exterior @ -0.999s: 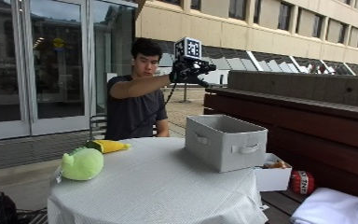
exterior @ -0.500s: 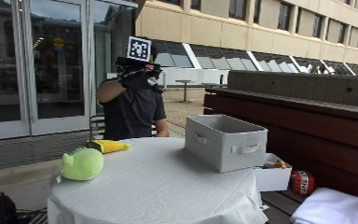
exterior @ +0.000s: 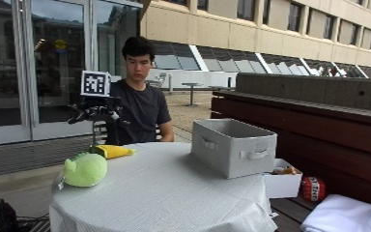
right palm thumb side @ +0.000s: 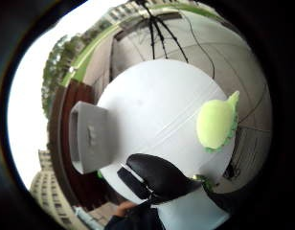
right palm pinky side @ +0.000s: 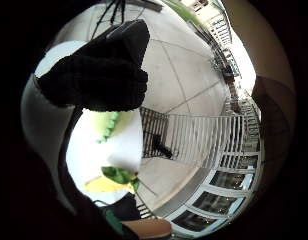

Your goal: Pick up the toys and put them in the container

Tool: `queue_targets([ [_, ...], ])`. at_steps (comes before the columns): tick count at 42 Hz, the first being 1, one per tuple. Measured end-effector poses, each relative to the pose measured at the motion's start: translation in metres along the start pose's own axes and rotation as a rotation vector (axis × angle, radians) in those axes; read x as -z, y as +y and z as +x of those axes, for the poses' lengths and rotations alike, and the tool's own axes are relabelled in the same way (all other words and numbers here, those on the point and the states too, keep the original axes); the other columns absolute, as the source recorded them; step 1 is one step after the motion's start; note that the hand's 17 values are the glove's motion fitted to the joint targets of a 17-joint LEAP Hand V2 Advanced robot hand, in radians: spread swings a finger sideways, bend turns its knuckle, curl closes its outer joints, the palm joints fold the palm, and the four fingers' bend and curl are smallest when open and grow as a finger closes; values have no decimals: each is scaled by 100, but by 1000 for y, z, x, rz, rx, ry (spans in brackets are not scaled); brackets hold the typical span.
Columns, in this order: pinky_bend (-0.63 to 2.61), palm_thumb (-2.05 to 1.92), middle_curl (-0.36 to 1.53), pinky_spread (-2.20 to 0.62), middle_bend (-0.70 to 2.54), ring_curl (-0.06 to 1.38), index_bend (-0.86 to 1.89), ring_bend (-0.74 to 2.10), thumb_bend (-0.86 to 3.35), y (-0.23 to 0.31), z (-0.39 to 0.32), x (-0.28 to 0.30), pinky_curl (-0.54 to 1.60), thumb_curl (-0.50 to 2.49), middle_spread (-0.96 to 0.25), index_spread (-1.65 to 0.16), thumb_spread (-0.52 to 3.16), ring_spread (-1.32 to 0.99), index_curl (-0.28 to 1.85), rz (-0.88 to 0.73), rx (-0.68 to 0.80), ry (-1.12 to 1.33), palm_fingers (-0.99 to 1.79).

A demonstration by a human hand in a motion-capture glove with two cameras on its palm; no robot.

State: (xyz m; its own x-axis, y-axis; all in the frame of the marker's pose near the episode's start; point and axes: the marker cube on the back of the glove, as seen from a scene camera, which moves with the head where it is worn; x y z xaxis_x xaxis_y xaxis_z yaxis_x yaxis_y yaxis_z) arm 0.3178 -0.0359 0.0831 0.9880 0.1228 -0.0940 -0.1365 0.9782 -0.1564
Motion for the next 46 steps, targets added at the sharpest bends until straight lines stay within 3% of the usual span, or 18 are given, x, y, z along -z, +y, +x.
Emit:
queue_targets([
  [4, 124, -10, 39, 6, 18, 31, 6, 46, -9, -3, 10, -24, 34, 24, -3, -30, 88, 2, 9, 17, -68, 0, -19],
  [12, 123, -10, 37, 6, 15, 31, 7, 43, -8, -12, 30, -75, 34, 23, -4, -30, 86, 1, 9, 49, 26, -20, -20],
  [17, 124, -9, 35, 7, 15, 30, 7, 41, -8, -4, 29, -94, 34, 23, -5, -31, 86, 1, 10, -63, -135, -34, -22],
  [36, 133, 11, 29, 3, 13, 30, 7, 39, 2, 8, 38, -172, 36, 28, -4, -31, 96, 1, 10, -315, -162, -18, -20],
  [38, 152, 30, 26, -13, 4, 34, 0, 52, 14, 8, 37, -175, 41, 31, -4, -31, 102, -1, 8, -329, -162, 1, -6],
  [39, 150, 28, 26, -11, 8, 33, 3, 49, 11, 9, 37, -176, 39, 31, -4, -31, 102, 0, 9, -334, -163, 7, -14],
  [43, 155, 54, 25, -30, 16, 42, -2, 88, 27, 10, 38, -176, 39, 36, -8, -32, 108, -19, 4, -329, -171, 4, 18],
  [44, 159, 50, 23, -30, 10, 39, 0, 84, 23, 11, 39, -175, 40, 35, -7, -31, 106, -16, 4, -323, -175, -1, 7],
  [46, 148, 61, 30, -37, 35, 44, 2, 98, 31, 12, 40, -174, 37, 39, -16, -33, 110, -29, 3, -306, -185, -16, 38],
])
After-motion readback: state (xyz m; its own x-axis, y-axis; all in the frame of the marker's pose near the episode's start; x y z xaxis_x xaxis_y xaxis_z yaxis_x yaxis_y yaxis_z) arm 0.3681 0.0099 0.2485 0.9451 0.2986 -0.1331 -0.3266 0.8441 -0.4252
